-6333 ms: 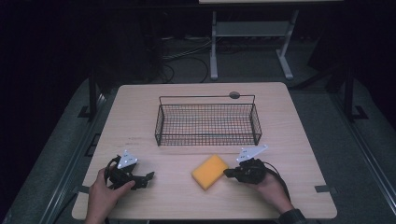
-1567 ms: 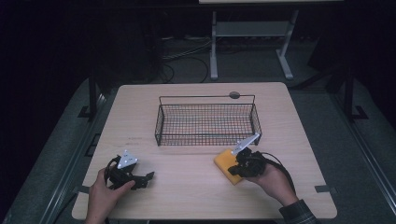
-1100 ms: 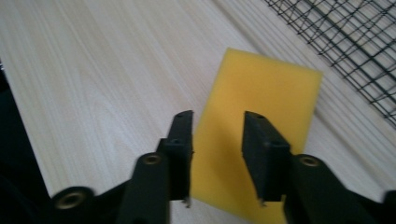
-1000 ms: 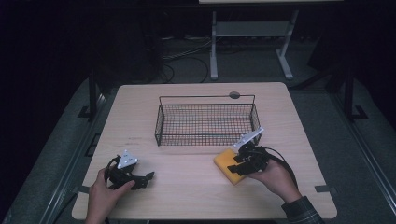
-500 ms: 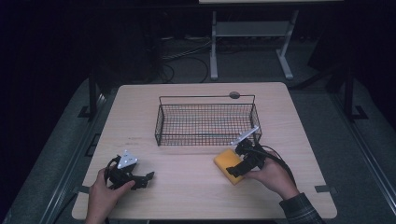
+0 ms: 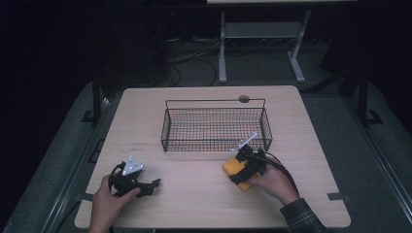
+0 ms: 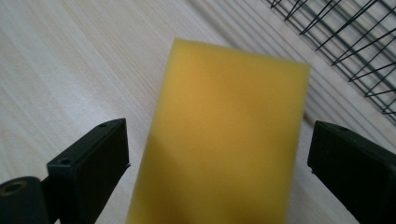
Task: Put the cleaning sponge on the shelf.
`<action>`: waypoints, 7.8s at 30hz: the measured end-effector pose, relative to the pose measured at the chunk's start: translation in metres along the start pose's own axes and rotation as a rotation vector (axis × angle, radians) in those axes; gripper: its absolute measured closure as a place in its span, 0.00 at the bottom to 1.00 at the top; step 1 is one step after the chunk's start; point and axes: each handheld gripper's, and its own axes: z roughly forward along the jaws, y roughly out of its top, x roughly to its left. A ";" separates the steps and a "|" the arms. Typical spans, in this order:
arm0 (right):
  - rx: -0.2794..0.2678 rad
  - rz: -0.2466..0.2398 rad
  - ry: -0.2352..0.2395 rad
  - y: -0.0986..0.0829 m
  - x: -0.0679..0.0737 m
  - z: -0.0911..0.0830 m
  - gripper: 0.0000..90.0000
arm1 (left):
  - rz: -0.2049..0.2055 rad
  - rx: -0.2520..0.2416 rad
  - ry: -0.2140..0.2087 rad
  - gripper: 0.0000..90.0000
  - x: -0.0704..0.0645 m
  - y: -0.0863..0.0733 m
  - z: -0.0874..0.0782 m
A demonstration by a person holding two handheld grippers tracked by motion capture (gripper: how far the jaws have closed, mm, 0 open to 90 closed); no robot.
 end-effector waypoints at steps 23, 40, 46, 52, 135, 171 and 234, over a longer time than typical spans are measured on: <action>0.014 -0.004 -0.005 -0.003 0.001 0.011 0.19 | 0.000 -0.002 0.001 0.14 0.000 0.000 0.000; 0.020 -0.007 0.015 -0.004 0.000 0.006 0.23 | 0.000 0.000 0.000 0.14 0.000 0.000 0.000; 0.022 -0.002 0.031 -0.003 -0.002 -0.002 0.23 | 0.001 0.000 0.000 0.14 0.000 0.000 0.000; 0.012 0.000 0.037 -0.002 -0.002 -0.011 0.23 | 0.001 0.000 0.000 0.14 0.000 0.000 0.000; -0.081 0.093 -0.036 0.081 -0.076 -0.082 0.24 | -0.001 -0.002 0.000 0.14 0.000 0.000 0.000; -0.034 0.177 -0.095 0.095 -0.131 -0.020 0.23 | 0.000 -0.001 0.001 0.14 0.000 0.000 0.000; -0.228 0.087 -0.040 -0.008 -0.061 -0.076 0.16 | 0.000 0.000 0.001 0.14 0.000 0.000 0.000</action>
